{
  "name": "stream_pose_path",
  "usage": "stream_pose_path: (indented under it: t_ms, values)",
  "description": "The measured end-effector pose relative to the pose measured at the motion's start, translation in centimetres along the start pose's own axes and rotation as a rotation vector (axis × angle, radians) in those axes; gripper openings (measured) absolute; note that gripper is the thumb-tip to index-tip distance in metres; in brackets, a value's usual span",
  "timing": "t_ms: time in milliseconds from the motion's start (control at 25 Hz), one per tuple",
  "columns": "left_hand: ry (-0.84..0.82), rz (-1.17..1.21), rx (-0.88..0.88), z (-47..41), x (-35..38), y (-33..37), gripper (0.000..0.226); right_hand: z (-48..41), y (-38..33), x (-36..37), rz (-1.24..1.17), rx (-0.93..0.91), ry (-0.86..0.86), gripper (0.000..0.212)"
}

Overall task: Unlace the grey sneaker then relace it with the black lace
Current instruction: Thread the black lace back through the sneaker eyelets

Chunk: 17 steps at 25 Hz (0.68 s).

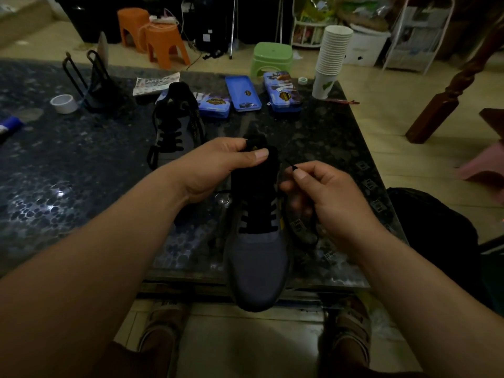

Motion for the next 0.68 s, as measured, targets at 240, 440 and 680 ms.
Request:
stream_pose_path:
  t_ms: [240,440,680]
  values:
    - [0.004,-0.049,-0.008,-0.2,0.0,0.2,0.024,1.7,-2.0,-0.8,0.286,-0.304,0.002,0.013]
    - [0.019,-0.047,-0.010,-0.1,0.0,0.3,0.022,1.7,-1.0,-0.3,0.322,-0.295,0.035,0.009]
    - [0.008,-0.053,-0.006,-0.2,0.1,0.1,0.020,1.5,-0.7,0.2,0.270,-0.268,0.048,0.011]
Point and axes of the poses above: each hand's wrist, its own z-axis away from the middle knuckle, its own x-axis out of the palm, y = z × x, the point moved 5 cm from there along -z, towards the middle knuckle, and after that the axes turned 13 degrees about y, right-handed, at the moved point
